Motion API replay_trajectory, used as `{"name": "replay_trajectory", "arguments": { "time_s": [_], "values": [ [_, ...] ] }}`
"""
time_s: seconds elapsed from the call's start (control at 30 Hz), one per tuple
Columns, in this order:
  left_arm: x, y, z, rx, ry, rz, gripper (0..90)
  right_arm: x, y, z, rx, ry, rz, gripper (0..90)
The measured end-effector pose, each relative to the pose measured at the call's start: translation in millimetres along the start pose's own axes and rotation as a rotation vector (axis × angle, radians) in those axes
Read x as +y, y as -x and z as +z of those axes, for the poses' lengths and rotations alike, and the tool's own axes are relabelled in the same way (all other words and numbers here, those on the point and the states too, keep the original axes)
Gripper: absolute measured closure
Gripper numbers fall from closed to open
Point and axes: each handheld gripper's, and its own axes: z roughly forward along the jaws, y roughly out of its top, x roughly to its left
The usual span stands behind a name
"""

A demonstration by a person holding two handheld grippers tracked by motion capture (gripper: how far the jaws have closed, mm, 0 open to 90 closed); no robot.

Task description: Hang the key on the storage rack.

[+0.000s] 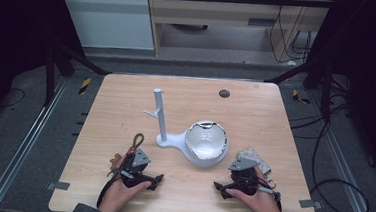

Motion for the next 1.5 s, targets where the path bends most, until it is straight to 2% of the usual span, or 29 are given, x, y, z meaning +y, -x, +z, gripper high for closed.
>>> {"name": "replay_trajectory", "arguments": {
  "time_s": [0.13,0.17,0.23,0.3,0.33,0.4,0.47,0.5,0.53,0.67,0.77,0.83,0.93,1.1,1.5],
  "values": [
    [-1.0,-0.4,-3.0,-0.016,-0.01,0.008,3.7,0.1,-0.1,0.0,-0.002,-0.001,0.0,0.6],
    [-1.4,-1.3,-8.6,-0.03,0.005,-0.007,4.5,-0.1,-0.2,0.0,-0.001,0.0,0.002,0.7],
    [-1.6,-2.3,-14.3,-0.034,0.024,-0.012,4.6,-0.1,-0.3,0.0,-0.002,0.0,0.002,0.6],
    [-0.8,-9.6,-27.7,-0.024,0.034,-0.006,4.8,-0.1,-0.2,0.0,-0.002,0.0,0.003,0.6],
    [-0.8,-9.6,-27.7,-0.024,0.034,-0.006,5.0,-0.1,-0.2,0.0,-0.002,0.0,0.003,0.6],
    [3.6,-22.7,-41.5,0.012,0.018,-0.003,6.7,-0.1,-0.2,0.0,-0.002,0.0,0.003,0.6],
    [7.6,-35.3,-49.6,0.037,-0.012,-0.019,9.2,-0.1,-0.3,-0.1,-0.002,0.0,0.004,0.6],
    [7.6,-35.3,-49.6,0.037,-0.012,-0.019,10.2,-0.1,-0.3,-0.1,-0.002,0.0,0.004,0.6],
    [10.5,-44.4,-54.1,0.057,-0.04,-0.029,10.2,-0.1,-0.3,-0.1,-0.003,0.0,0.004,0.6],
    [21.1,-74.8,-61.6,0.095,-0.13,-0.056,17.5,-0.1,-0.4,-0.3,-0.004,-0.002,0.005,0.6],
    [28.9,-95.1,-57.0,0.086,-0.193,-0.08,24.1,-0.2,-0.4,-0.3,-0.004,-0.002,0.004,0.6],
    [33.6,-102.7,-51.5,0.07,-0.216,-0.097,28.4,-0.2,-0.4,-0.2,-0.003,0.0,0.005,0.6],
    [41.1,-103.7,-43.9,0.066,-0.266,-0.061,35.5,-0.2,-0.4,-0.2,-0.003,0.0,0.004,0.6],
    [46.4,-98.5,-29.5,0.054,-0.33,-0.049,43.3,-0.3,-0.3,-0.5,-0.004,-0.002,0.003,0.6],
    [45.5,-97.5,-18.9,0.039,-0.369,-0.079,51.7,-1.0,-0.2,-1.1,-0.002,-0.002,0.002,0.6]
  ]
}}
